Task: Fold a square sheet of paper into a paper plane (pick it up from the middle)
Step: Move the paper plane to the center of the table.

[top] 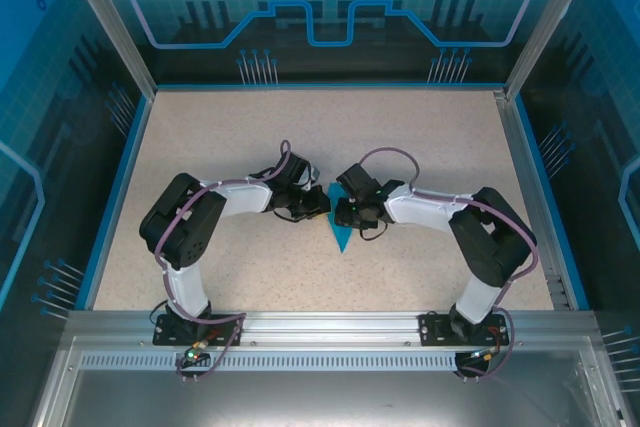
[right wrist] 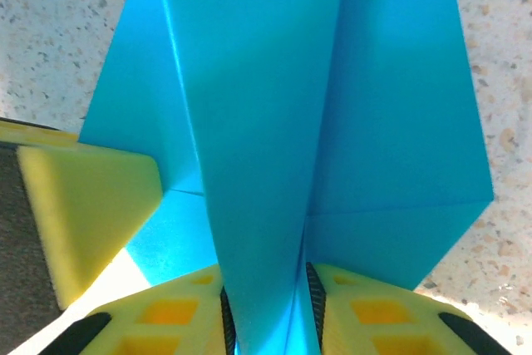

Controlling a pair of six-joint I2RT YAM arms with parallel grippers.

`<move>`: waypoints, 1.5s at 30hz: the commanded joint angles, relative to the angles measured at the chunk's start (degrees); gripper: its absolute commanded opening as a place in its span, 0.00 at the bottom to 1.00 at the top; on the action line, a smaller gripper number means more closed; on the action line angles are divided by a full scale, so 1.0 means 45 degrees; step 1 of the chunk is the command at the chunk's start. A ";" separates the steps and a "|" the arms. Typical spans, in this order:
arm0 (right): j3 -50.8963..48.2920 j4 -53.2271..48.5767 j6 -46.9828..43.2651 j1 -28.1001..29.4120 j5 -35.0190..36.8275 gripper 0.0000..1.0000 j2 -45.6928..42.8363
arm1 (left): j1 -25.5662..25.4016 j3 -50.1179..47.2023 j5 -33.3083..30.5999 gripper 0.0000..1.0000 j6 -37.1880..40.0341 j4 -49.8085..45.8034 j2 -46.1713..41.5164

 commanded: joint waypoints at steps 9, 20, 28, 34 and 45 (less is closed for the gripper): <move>0.1230 -0.1561 0.0132 0.0620 0.1037 0.26 0.0730 | 0.0593 -0.0620 -0.1871 0.32 0.0064 -0.1543 -0.1902; 0.2061 -0.2523 0.0260 0.0867 0.1697 0.21 0.1263 | 0.0860 -0.1194 -0.5193 0.59 -0.0643 -0.3098 -0.3480; 0.2582 -0.2925 0.0150 0.1041 0.1868 0.16 0.1680 | 0.1101 -0.1499 -0.5849 0.81 -0.0791 -0.3394 -0.3936; 0.2846 -0.3022 0.0237 0.1034 0.1746 0.17 0.2264 | 0.1123 -0.1526 -0.6046 0.91 -0.0749 -0.3533 -0.4029; 0.2867 -0.3154 0.0485 0.1056 0.1836 0.17 0.2701 | 0.1121 -0.1517 -0.6038 0.96 -0.0671 -0.3653 -0.4013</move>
